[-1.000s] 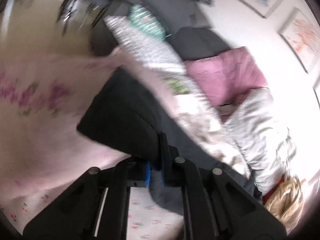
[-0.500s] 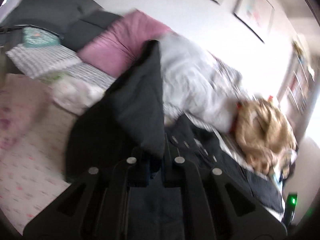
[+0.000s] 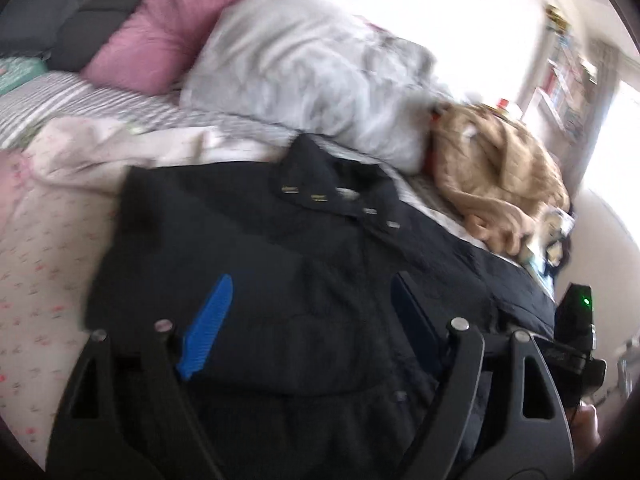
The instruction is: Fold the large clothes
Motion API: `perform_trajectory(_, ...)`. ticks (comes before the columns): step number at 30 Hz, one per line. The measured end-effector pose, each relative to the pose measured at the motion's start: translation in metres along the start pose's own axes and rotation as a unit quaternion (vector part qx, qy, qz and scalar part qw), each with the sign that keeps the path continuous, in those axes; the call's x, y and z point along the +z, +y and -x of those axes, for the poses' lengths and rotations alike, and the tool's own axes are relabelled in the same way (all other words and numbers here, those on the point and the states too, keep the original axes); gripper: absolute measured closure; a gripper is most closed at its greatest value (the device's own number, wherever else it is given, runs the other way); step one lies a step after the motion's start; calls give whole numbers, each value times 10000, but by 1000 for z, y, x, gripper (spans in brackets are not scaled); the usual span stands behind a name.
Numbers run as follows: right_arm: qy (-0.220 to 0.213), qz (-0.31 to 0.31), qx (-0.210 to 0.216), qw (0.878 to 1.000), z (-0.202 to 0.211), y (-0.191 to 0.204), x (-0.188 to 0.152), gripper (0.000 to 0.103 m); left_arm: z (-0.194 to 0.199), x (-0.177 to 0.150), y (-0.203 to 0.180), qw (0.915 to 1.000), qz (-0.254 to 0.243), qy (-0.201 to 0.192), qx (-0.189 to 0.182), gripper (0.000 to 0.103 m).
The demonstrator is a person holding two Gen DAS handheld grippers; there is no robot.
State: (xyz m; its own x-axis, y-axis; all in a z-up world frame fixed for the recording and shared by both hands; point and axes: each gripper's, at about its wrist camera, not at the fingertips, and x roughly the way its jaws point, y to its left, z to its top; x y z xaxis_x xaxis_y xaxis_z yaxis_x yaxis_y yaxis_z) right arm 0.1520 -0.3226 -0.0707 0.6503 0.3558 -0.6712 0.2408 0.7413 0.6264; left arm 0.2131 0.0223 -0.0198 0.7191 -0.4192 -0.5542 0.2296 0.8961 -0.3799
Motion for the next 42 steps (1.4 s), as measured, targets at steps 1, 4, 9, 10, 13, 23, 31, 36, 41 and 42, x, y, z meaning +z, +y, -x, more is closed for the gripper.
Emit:
perform_trajectory(1, 106, -73, 394, 9991, -10, 5, 0, 17, -1, 1, 12, 9999, 89, 40, 136, 21)
perform_trajectory(4, 434, 82, 879, 9951, -42, 24, -1, 26, -7, 5, 46, 9976, 207, 213, 621, 30)
perform_trajectory(9, 993, 534, 310, 9931, -109, 44, -16, 44, -6, 11, 89, 9939, 492, 138, 973, 51)
perform_trajectory(10, 1005, 682, 140, 9925, -116, 48, -20, 52, -6, 11, 94, 9935, 526, 106, 1002, 57)
perform_trajectory(13, 890, 1220, 195, 9883, -120, 72, -21, 95, -10, 12, 107, 9931, 652, -10, 977, 76)
perform_trajectory(23, -1195, 2425, -779, 9596, -40, 105, 21, 97, -41, 6, 92, 9976, 372, 146, 565, 85)
perform_trajectory(31, -214, 1833, -1588, 9699, -101, 32, 10, 97, -92, -34, 91, 9877, -118, 1188, 1008, 85)
perform_trajectory(36, -215, 1841, -1812, 9658, -94, 41, 10, 95, -85, -27, 84, 9863, -91, 1228, 1098, 85)
perform_trajectory(41, -461, 1437, -1350, 9793, -75, 44, 21, 81, -64, -15, 73, 9901, -51, 828, 1132, 31)
perform_trajectory(42, -401, 1440, -1397, 9789, -76, 41, 20, 74, -63, -16, 71, 9897, -74, 775, 1197, 25)
